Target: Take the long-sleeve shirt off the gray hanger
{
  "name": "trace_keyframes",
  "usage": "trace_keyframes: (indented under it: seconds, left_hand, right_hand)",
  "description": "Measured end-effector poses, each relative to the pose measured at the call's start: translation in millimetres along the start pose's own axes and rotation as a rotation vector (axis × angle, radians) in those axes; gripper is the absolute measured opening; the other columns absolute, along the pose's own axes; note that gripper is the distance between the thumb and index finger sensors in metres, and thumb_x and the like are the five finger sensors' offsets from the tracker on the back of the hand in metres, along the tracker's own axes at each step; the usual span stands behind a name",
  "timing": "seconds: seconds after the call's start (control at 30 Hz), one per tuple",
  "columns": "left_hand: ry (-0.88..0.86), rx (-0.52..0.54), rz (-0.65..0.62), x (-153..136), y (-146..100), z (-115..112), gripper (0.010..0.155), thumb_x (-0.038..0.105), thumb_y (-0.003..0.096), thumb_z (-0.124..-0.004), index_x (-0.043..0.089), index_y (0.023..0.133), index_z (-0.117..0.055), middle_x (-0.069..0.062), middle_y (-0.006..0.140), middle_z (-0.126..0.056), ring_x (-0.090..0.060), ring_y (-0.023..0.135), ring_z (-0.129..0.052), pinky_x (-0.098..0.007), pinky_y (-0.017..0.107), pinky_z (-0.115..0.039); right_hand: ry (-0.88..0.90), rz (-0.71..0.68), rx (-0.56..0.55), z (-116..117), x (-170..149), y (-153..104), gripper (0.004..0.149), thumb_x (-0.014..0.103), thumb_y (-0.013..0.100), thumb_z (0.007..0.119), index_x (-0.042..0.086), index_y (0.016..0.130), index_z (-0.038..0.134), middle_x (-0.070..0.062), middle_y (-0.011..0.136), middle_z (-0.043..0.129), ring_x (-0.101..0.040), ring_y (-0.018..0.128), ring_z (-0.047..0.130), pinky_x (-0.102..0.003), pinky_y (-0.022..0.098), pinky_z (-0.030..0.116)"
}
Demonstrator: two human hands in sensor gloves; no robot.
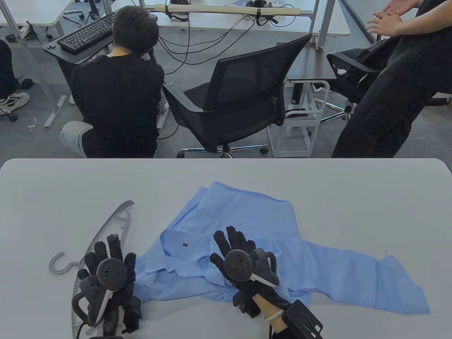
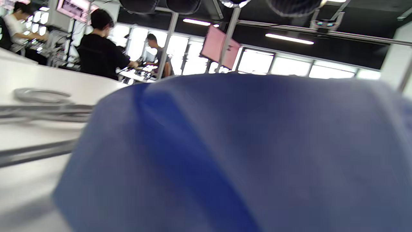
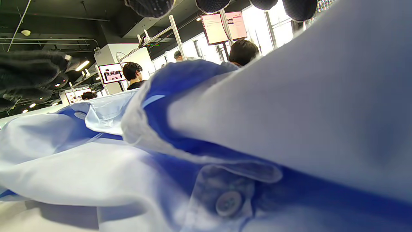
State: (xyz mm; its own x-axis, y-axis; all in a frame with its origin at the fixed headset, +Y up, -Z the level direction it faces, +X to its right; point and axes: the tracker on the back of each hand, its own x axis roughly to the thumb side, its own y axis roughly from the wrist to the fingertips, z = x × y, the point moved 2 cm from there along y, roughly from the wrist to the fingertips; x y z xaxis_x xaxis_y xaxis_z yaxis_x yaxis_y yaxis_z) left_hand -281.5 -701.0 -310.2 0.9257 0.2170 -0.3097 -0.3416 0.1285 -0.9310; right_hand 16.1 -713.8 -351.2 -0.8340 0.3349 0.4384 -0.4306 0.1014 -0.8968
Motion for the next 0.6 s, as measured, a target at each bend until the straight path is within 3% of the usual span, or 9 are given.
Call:
trace_keyframes:
  seconds: [0.1,0.33,0.5,0.6]
  left_hand:
    - [0.054,0.045,-0.112,27.7,-3.8,1.0,0.070,0.066,0.0533,-0.056,0.045,0.115,-0.032,0.000,0.131,-0.033,-0.041,0.118,-0.037,-0.062,0.078,-0.031]
    - [0.131,0.003,-0.233,56.2,-5.9,-9.2,0.074,0.074,0.0493,-0.055,0.051,0.114,-0.027,0.004,0.133,-0.024,-0.040,0.120,-0.027,-0.061,0.079,-0.028]
    - [0.065,0.054,-0.232,68.8,-0.9,11.1,0.074,0.075,0.0490,-0.054,0.054,0.114,-0.025,0.007,0.133,-0.020,-0.037,0.121,-0.022,-0.060,0.080,-0.025]
    - [0.151,0.100,-0.264,78.4,-1.1,18.0,0.074,0.076,0.0485,-0.053,0.057,0.113,-0.022,0.009,0.133,-0.016,-0.035,0.121,-0.019,-0.059,0.081,-0.023]
  right_hand:
    - [-0.024,-0.003,-0.010,0.4,1.6,-0.6,0.064,0.041,0.070,0.058,0.003,0.120,0.045,-0.043,0.118,0.040,-0.066,0.100,0.054,-0.080,0.061,0.052]
    - [-0.105,-0.029,-0.021,5.8,10.3,-0.2,0.067,0.043,0.070,0.058,0.004,0.121,0.042,-0.043,0.120,0.035,-0.068,0.103,0.044,-0.082,0.062,0.046]
    - [-0.124,-0.050,-0.040,2.6,19.3,1.7,0.067,0.043,0.069,0.058,0.004,0.121,0.042,-0.042,0.120,0.035,-0.068,0.103,0.044,-0.082,0.062,0.046]
    - [-0.154,-0.061,-0.055,-1.1,23.8,-0.1,0.067,0.043,0.069,0.059,0.004,0.121,0.043,-0.043,0.119,0.036,-0.068,0.102,0.045,-0.082,0.062,0.047]
